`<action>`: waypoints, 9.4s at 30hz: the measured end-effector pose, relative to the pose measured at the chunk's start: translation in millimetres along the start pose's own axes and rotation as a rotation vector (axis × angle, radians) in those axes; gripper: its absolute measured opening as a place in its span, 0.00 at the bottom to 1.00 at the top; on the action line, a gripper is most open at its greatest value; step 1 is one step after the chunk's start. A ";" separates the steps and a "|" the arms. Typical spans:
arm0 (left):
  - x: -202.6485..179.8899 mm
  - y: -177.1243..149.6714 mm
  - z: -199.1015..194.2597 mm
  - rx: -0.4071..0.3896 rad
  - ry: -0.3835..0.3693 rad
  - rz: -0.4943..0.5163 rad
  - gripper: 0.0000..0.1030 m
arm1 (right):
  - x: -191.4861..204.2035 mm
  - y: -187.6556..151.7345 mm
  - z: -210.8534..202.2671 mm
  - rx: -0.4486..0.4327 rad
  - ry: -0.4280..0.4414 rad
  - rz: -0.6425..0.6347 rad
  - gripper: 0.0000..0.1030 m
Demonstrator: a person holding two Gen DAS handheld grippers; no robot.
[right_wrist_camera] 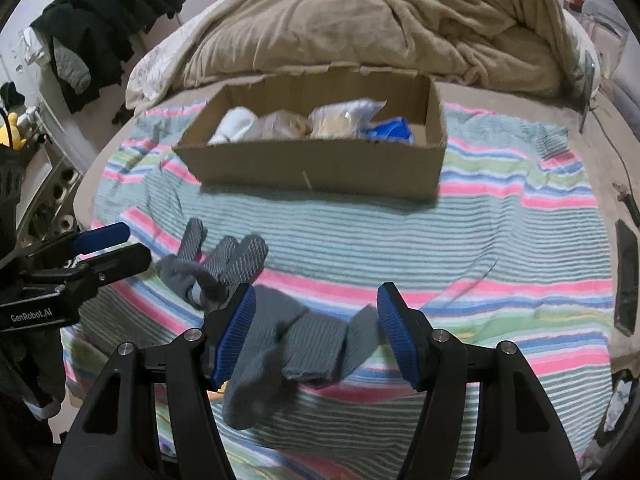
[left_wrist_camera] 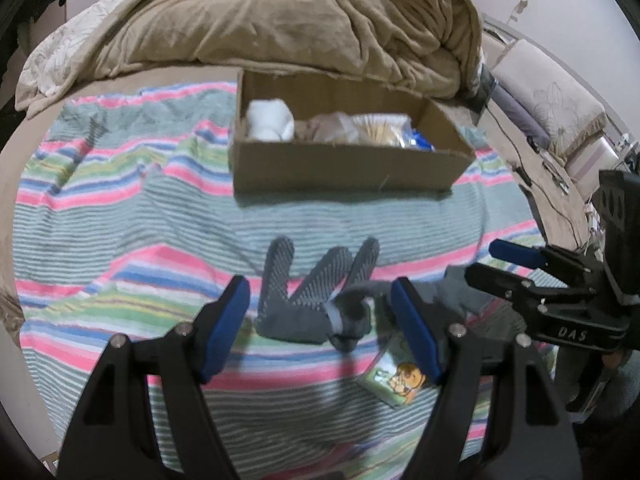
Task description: Organize objects
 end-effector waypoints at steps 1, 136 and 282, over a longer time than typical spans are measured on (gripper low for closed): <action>0.8 -1.5 2.6 0.006 0.004 0.000 0.72 | 1.9 -2.6 2.5 0.009 0.003 -0.005 0.64; 21.9 133.0 4.3 -0.146 0.079 0.052 0.85 | -35.8 113.8 1.3 -0.207 -0.052 0.037 0.70; 9.5 81.9 -36.0 -0.165 0.066 0.017 0.85 | 0.3 99.5 -16.2 -0.212 -0.032 0.001 0.78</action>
Point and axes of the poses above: each gripper's, at about its wrist camera, not at the fingertips, and z roughly the way its jaws point, x to its left, y to its top, the point moved 10 cm from there along z, roughly the way its jaws point, and after that the axes turned 13 degrees about -y, right-handed, at the moved point
